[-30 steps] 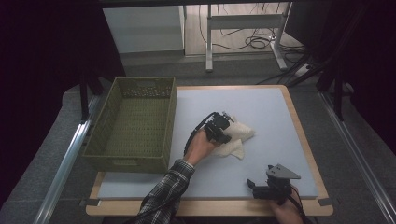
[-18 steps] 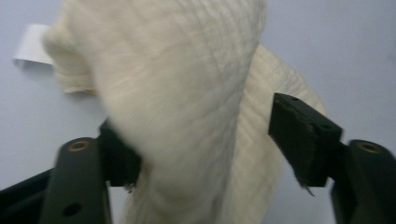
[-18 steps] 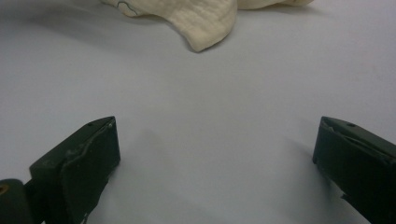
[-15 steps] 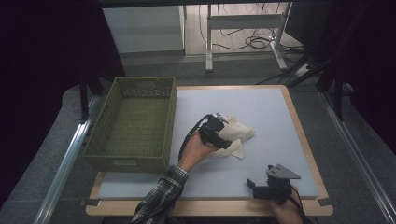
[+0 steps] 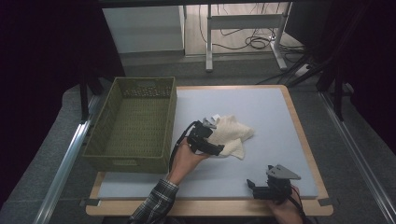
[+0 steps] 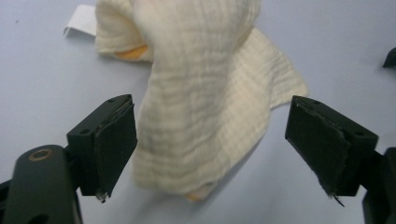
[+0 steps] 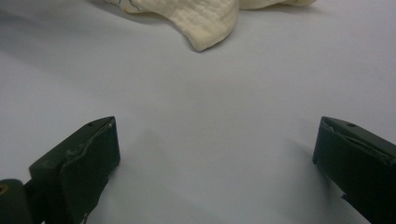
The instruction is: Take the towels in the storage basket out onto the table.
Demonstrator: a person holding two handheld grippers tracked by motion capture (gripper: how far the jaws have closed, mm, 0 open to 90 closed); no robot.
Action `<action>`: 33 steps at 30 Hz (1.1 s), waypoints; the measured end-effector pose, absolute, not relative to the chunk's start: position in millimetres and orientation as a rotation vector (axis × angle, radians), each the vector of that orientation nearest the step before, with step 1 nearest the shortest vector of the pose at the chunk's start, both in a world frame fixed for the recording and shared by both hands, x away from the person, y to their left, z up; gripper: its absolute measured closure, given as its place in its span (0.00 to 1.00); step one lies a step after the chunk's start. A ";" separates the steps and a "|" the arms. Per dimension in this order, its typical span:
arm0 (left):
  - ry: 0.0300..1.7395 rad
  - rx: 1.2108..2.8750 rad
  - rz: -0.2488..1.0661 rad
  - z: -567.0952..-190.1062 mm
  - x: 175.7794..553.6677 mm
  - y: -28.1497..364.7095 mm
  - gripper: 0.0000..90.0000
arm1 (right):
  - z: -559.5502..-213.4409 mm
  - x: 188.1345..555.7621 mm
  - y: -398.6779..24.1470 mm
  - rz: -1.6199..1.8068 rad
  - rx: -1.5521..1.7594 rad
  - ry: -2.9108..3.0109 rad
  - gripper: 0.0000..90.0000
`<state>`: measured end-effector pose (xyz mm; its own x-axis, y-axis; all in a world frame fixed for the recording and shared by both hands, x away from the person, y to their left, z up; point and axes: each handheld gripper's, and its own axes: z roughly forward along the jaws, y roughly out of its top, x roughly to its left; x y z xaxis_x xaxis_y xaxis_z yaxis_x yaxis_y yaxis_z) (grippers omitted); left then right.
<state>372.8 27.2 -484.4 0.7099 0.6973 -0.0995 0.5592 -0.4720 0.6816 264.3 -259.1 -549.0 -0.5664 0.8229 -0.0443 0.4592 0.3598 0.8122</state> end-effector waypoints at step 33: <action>1.012 2.082 0.288 -539.8 351.8 50.6 0.51 | -518.8 315.3 -247.7 1.116 1.109 2.350 0.49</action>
<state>351.8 50.6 -539.8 0.6559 0.7440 -0.1278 0.5653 -0.3718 0.7364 315.3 -247.7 -518.8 -0.6512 0.7575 0.0459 0.5142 0.3960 0.7608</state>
